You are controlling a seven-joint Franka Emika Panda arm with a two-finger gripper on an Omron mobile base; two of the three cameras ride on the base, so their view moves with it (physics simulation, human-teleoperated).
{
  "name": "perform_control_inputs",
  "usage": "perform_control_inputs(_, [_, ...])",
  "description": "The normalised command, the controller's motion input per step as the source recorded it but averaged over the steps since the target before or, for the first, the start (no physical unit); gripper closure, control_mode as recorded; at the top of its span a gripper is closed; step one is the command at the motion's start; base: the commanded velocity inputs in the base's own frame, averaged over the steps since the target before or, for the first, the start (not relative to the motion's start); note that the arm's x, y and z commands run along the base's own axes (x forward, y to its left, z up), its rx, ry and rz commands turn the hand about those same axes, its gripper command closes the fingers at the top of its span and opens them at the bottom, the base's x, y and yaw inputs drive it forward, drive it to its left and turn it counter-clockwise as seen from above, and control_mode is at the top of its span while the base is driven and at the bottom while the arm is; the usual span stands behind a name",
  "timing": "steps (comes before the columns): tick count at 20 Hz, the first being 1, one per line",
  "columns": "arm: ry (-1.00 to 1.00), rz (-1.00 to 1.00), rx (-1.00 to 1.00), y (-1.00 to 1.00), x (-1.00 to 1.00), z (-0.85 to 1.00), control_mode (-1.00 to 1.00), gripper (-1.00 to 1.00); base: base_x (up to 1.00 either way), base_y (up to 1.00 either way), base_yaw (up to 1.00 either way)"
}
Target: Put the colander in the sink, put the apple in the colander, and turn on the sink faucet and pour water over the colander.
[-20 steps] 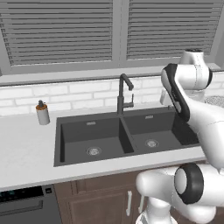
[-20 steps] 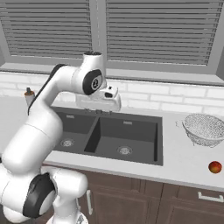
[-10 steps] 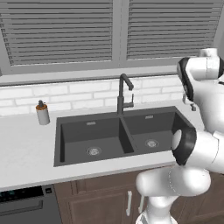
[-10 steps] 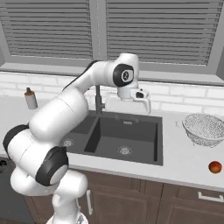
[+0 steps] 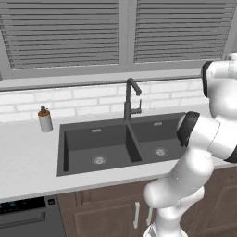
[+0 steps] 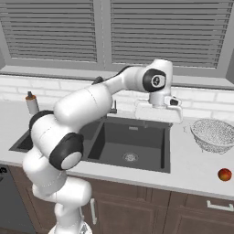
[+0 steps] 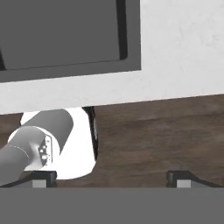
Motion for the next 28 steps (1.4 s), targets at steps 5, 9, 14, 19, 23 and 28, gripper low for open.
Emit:
perform_control_inputs(5, [-0.08, 0.07, 0.06, -0.46, 0.28, -0.15, -1.0, -1.0, 0.0, 0.0, 0.0])
perform_control_inputs(9, [-0.08, 0.07, 0.03, -0.28, 0.26, -0.21, -1.0, -1.0, 0.0, 0.0, 0.0])
perform_control_inputs(14, [0.0, 0.08, 0.05, -0.3, 0.41, -0.07, -1.0, -1.0, 0.0, 0.0, 0.0])
perform_control_inputs(19, [0.0, 0.09, 0.01, -0.32, 0.24, -0.22, -1.0, -1.0, 0.0, 0.0, 0.0])
perform_control_inputs(23, [-0.06, 0.07, 0.0, -0.21, 0.13, -0.38, -1.0, -1.0, 0.0, 0.0, 0.0])
perform_control_inputs(28, [-0.15, 0.07, 0.0, -0.07, 0.1, -0.27, -1.0, -1.0, 0.0, 0.0, 0.0])
